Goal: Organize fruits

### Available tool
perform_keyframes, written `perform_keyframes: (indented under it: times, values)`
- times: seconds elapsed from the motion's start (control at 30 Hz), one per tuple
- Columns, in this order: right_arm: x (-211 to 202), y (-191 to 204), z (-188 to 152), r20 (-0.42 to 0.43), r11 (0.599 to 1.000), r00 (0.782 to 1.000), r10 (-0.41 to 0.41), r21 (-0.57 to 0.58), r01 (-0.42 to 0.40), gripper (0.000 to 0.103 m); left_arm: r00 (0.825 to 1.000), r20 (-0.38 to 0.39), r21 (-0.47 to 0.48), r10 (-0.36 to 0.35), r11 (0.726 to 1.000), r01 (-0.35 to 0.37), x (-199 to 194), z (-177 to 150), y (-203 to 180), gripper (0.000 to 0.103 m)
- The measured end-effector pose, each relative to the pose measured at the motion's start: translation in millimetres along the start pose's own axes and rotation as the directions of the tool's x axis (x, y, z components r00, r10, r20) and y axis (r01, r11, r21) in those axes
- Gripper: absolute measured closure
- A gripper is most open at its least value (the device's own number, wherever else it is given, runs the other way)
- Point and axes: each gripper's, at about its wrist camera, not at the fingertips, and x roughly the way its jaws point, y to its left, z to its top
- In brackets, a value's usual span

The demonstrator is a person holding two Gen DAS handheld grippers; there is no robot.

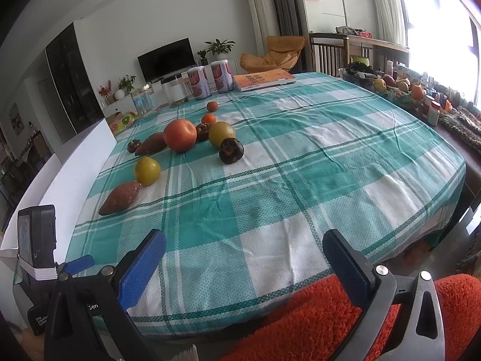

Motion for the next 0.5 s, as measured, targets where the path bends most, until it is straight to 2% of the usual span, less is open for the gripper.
perform_keyframes:
  times: [0.5]
  values:
    - [2.5, 0.9, 0.6, -0.019, 1.0, 1.0, 0.002, -0.002, -0.002, 0.0, 1.0, -0.003, 0.003, 0.017, 1.0, -0.017, 3.0, 1.6, 0.3, 0.0]
